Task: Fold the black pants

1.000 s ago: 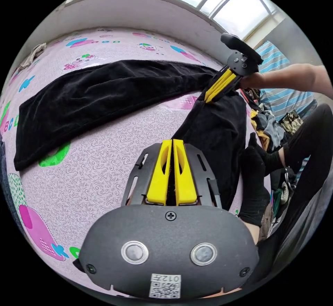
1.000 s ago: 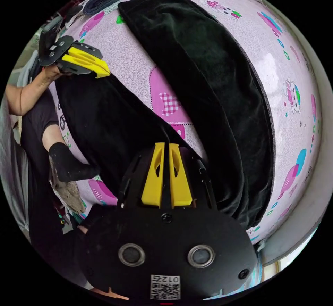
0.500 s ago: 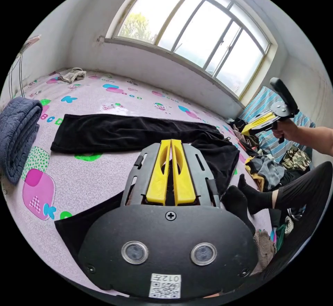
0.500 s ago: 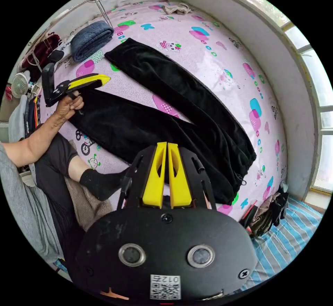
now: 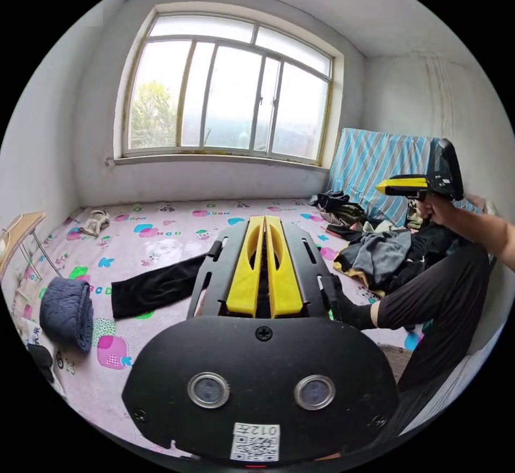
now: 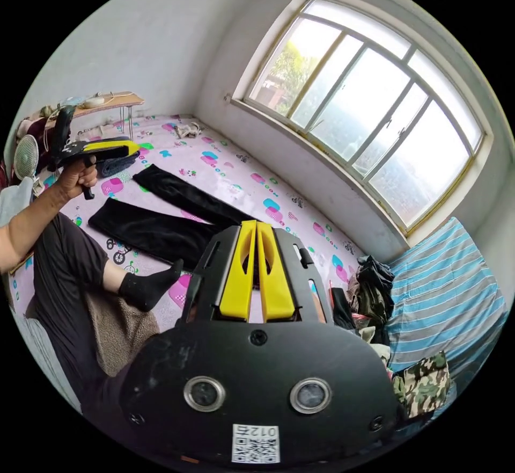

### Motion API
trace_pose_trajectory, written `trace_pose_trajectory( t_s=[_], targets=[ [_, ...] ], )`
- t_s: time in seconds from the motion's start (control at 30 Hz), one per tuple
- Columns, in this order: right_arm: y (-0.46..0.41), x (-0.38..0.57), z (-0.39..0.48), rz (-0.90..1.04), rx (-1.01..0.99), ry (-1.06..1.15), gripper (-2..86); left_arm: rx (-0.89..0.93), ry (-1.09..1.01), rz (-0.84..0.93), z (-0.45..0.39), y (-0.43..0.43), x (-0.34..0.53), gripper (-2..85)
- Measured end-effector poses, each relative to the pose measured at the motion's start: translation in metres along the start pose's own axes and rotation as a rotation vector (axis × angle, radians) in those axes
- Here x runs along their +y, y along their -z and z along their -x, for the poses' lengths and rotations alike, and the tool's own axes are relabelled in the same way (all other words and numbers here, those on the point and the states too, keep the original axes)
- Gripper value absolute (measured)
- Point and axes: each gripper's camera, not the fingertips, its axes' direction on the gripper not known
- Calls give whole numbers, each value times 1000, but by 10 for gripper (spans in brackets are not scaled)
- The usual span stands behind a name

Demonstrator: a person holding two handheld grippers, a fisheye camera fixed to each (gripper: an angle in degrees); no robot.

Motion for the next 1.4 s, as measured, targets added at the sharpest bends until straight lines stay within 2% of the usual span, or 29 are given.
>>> trace_pose_trajectory(
  t_s=[0.13, 0.2, 0.3, 0.4, 0.53, 0.7, 0.8, 0.97, 1.07, 1.1, 1.23, 1.3, 1.4],
  targets=[
    [-5, -78, -52, 102, -138, -64, -10, -95, -81, 88, -20, 24, -6, 3],
    [-2, -104, -76, 132, -184, -62, -10, -124, -52, 93, -19, 33, -9, 4],
    [11, -135, -119, 91, -202, -134, -10, -83, 45, 74, -8, 39, -19, 5],
    [8, -169, -159, 99, -144, -108, -10, -56, 51, 81, -3, 25, -44, 5],
    [-20, -222, -234, 143, -168, -183, -10, 76, 33, 248, 2, -34, -72, 5],
    [-60, -272, -324, 225, -279, -273, -10, 129, 119, 346, 16, -98, -43, 7],
    [-87, -292, -373, 298, -317, -243, -10, 184, 153, 536, 35, -151, -12, 8],
    [-160, -282, -461, 459, -306, -279, -8, 142, 95, 818, 48, -225, 42, 22],
    [-226, -243, -548, 562, -365, -520, -2, 125, 38, 948, 49, -249, 62, 39],
    [-253, -221, -589, 586, -420, -668, 3, 117, 23, 970, 49, -253, 64, 43],
    [-329, -146, -712, 494, -607, -1149, 55, -33, -129, 1090, 46, -268, 77, 68],
    [-358, -130, -747, 482, -616, -1244, 68, -68, -169, 1133, 48, -272, 81, 78],
    [-399, -129, -795, 486, -573, -1272, 80, -40, -153, 1114, 54, -276, 74, 88]
  ],
)
